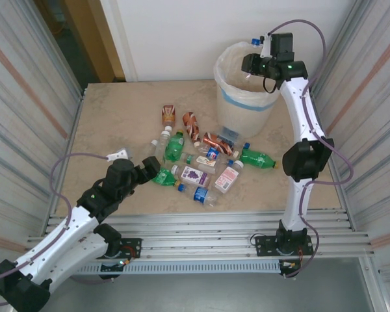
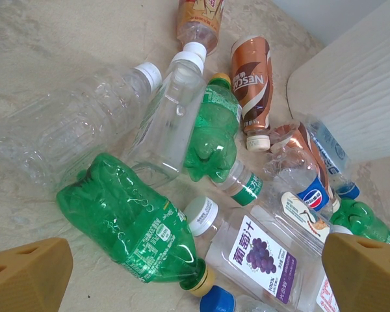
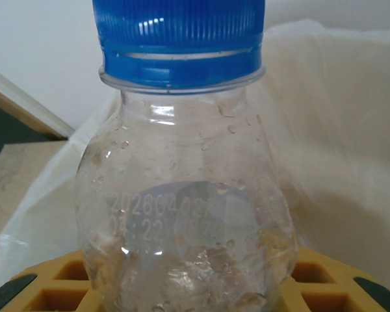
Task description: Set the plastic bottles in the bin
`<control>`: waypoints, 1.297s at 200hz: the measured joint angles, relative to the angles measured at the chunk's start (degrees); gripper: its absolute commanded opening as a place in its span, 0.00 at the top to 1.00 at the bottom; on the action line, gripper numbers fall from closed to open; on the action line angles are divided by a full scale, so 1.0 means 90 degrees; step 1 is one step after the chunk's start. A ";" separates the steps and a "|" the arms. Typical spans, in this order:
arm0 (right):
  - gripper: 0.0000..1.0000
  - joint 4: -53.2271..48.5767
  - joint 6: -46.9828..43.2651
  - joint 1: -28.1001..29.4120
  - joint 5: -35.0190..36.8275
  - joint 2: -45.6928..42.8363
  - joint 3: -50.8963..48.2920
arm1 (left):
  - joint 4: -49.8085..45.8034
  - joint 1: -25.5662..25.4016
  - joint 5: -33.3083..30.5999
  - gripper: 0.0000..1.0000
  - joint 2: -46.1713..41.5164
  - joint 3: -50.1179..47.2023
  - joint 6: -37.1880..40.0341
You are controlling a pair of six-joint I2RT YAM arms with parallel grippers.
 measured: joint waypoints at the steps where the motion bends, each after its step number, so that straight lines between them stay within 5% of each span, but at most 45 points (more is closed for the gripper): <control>1: 0.56 -0.0002 -0.0002 0.0000 -0.0002 0.0002 0.0000 | 0.0000 0.0000 0.0000 0.01 0.0000 0.0000 0.0002; 48: 0.30 -0.0046 -0.0104 0.0000 -0.0058 0.0158 0.0000 | -0.0029 0.0000 -0.0002 0.01 -0.0012 0.0000 0.0002; 124: 0.15 -0.0044 -0.0189 0.0000 -0.0155 0.0136 0.0121 | -0.0503 0.0044 -0.0034 0.01 0.0053 0.0228 0.0396; 173: 0.01 -0.0272 -0.0226 0.0000 -0.0070 -0.0228 0.0121 | -0.0767 0.0573 0.0168 0.01 0.0593 0.1018 0.1132; 222: 0.02 -0.0651 -0.0223 0.0002 0.0430 -0.1064 -0.0129 | -0.0899 0.1243 0.0690 0.01 0.1785 0.1824 0.1746; 259: 0.02 -0.0612 -0.0141 0.0002 0.1064 -0.2399 -0.1860 | -0.1018 0.1474 0.0908 0.02 0.3160 0.2912 0.2188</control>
